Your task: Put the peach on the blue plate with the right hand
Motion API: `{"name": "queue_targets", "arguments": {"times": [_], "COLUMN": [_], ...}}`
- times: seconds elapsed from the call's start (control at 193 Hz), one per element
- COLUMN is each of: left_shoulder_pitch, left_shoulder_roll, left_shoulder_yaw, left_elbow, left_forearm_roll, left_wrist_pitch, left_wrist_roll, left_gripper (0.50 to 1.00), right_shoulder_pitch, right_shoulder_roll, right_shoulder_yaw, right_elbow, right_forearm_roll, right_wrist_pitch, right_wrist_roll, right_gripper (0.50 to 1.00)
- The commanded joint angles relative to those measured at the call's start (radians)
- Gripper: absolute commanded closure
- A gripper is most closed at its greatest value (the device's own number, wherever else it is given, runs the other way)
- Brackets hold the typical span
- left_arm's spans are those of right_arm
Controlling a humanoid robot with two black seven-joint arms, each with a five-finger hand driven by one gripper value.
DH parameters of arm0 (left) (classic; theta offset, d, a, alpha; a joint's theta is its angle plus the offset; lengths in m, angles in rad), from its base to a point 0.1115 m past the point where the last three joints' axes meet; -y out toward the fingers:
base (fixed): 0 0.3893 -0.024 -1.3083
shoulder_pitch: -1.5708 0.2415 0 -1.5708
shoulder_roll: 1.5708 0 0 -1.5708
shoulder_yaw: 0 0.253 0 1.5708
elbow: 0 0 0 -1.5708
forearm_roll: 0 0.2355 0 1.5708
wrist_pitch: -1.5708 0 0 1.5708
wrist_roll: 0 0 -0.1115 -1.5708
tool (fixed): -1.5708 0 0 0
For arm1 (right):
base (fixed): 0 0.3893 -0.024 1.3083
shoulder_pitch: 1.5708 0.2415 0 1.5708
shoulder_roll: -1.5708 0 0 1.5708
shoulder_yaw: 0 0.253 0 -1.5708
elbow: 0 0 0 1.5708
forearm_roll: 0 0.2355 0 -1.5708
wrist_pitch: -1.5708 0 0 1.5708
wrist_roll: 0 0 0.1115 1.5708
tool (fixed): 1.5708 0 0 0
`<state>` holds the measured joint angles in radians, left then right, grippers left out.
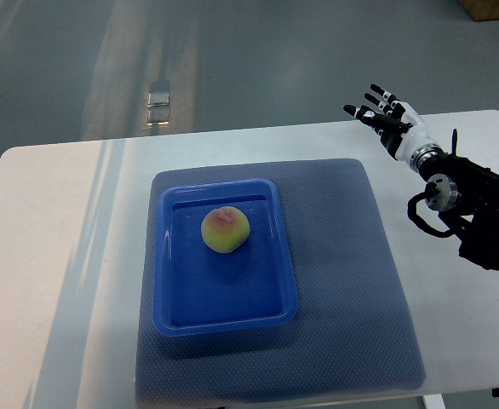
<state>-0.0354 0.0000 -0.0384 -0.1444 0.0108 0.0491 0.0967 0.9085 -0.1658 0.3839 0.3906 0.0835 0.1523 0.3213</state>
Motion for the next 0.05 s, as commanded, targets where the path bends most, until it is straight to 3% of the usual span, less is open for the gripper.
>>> {"name": "queue_targets", "arguments": {"times": [0.0, 0.041], "left_shoulder_pitch": [0.000, 0.000], "left_shoulder_roll": [0.000, 0.000], "left_shoulder_yaw": [0.000, 0.000], "left_elbow": [0.000, 0.000], "left_forearm_roll": [0.000, 0.000], "left_wrist_pitch": [0.000, 0.000], "left_wrist_roll": [0.000, 0.000], "left_gripper": [0.500, 0.500], "right_shoulder_pitch": [0.000, 0.000], "right_shoulder_roll": [0.003, 0.003], "right_shoulder_yaw": [0.000, 0.000], "right_elbow": [-0.001, -0.001], "right_forearm_roll": [-0.002, -0.002], "right_wrist_pitch": [0.015, 0.013], "right_wrist_roll": [0.001, 0.001], "right_gripper": [0.570, 0.570]}}
